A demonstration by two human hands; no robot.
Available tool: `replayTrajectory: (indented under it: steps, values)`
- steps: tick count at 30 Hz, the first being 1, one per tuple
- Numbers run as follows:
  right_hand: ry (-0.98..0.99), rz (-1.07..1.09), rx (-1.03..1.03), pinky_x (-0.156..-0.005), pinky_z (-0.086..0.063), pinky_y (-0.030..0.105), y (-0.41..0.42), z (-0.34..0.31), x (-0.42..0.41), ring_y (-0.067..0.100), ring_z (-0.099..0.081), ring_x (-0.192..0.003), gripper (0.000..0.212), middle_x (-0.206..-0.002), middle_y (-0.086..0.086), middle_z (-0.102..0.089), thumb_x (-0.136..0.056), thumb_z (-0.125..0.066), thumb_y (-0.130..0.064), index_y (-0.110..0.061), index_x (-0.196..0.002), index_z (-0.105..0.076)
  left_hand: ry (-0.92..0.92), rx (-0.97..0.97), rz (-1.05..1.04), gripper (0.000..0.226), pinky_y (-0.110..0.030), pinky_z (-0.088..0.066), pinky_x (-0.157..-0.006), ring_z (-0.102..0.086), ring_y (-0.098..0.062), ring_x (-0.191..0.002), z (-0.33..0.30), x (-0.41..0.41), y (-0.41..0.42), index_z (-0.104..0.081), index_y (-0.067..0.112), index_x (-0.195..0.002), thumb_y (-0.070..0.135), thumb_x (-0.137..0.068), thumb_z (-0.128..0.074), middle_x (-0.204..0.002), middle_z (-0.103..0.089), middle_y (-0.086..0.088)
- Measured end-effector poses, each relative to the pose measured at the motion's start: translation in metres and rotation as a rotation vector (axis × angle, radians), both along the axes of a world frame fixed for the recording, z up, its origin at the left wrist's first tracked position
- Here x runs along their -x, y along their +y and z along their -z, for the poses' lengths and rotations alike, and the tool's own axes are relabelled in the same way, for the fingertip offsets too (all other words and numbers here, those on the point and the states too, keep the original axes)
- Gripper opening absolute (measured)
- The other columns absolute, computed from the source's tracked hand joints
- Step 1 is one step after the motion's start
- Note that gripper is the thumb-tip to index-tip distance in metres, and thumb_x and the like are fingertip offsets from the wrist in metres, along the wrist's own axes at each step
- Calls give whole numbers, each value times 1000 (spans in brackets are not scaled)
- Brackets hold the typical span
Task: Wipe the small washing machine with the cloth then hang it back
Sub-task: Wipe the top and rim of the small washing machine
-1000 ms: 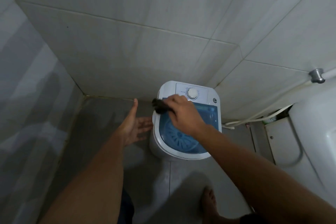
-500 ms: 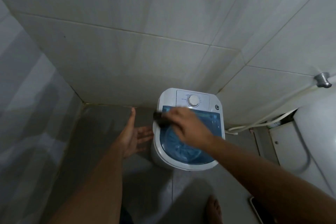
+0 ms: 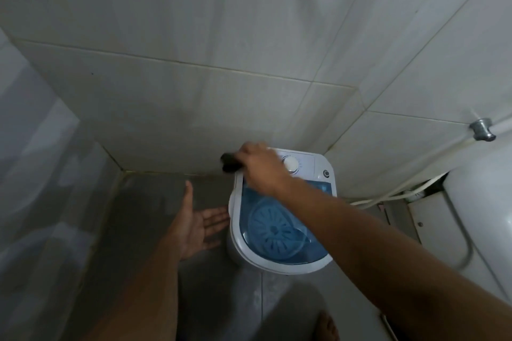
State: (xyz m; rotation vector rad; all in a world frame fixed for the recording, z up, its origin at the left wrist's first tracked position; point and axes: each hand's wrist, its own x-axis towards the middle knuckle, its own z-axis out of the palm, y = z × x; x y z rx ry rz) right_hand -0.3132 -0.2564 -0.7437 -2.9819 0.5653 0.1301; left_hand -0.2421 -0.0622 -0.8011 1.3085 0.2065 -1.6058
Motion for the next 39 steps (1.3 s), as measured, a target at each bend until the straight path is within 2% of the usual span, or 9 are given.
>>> replayTrajectory:
  steps: [5,10,13,18,21,26,31,34,39]
  values:
    - [120,-88,166,-93,-41,48,-10,-8,17,35,-47,-120,55,-137,10,-51,-87,-64,-12,-17,-141,-54,-7,0,19,127,-54,-29,-112,-57,-21,-124,-4,0,0,-66,11,-128,105,-56,-19,-130,-68,-6]
    - [141,-433,-74,-88,-46,47,14,0,65,29,-52,-111,51,-126,4,-58,-86,-67,-19,-25,-136,-60,-33,-10,19,119,-50,-35,-105,-59,-21,-120,-6,0,-1,-69,12,-116,104,-58,-20,-113,-76,-5]
    - [54,-227,-136,-88,-48,48,-13,-7,43,34,-54,-111,47,-126,9,-59,-89,-58,-17,-20,-135,-61,-46,-24,37,128,-49,-35,-104,-57,-21,-124,-7,1,-1,-62,10,-133,105,-57,-21,-127,-69,-4]
    - [7,175,138,-94,-42,48,-36,-4,-5,36,-48,-118,53,-137,12,-50,-89,-60,-12,-17,-141,-53,-61,-27,38,130,-52,-29,-112,-52,-21,-132,-10,5,-2,-58,10,-139,104,-58,-20,-143,-60,-5]
    - [-28,-100,198,-90,-44,49,0,23,19,36,-50,-115,60,-135,12,-53,-81,-65,-13,-16,-140,-52,-78,-43,30,130,-51,-32,-106,-55,-24,-129,-7,4,-4,-57,7,-139,104,-59,-21,-137,-64,-7]
    - [-71,-426,-180,-95,-45,46,22,33,78,34,-54,-113,52,-133,10,-58,-85,-60,-14,-14,-137,-57,-57,-16,2,121,-50,-32,-107,-61,-25,-120,0,1,-4,-72,10,-116,102,-62,-17,-120,-75,-10]
    - [-334,116,-110,-92,-50,49,-50,8,21,40,-56,-105,44,-123,19,-61,-87,-61,-7,-4,-131,-62,-49,-36,9,120,-53,-31,-114,-60,-19,-120,0,3,-4,-72,10,-114,102,-61,-16,-122,-72,-6]
    - [-215,399,-45,-92,-46,48,-37,19,6,43,-54,-110,49,-129,18,-57,-86,-61,-5,-10,-135,-61,-42,-38,-3,120,-55,-30,-115,-60,-20,-121,0,2,-3,-74,9,-111,103,-59,-18,-120,-74,-7]
    - [58,-177,-10,-93,-41,46,36,28,-4,37,-49,-117,53,-129,11,-56,-85,-62,-4,-17,-135,-60,-10,-39,-13,120,-50,-34,-105,-61,-21,-117,2,1,-3,-73,9,-108,104,-58,-21,-110,-78,-6]
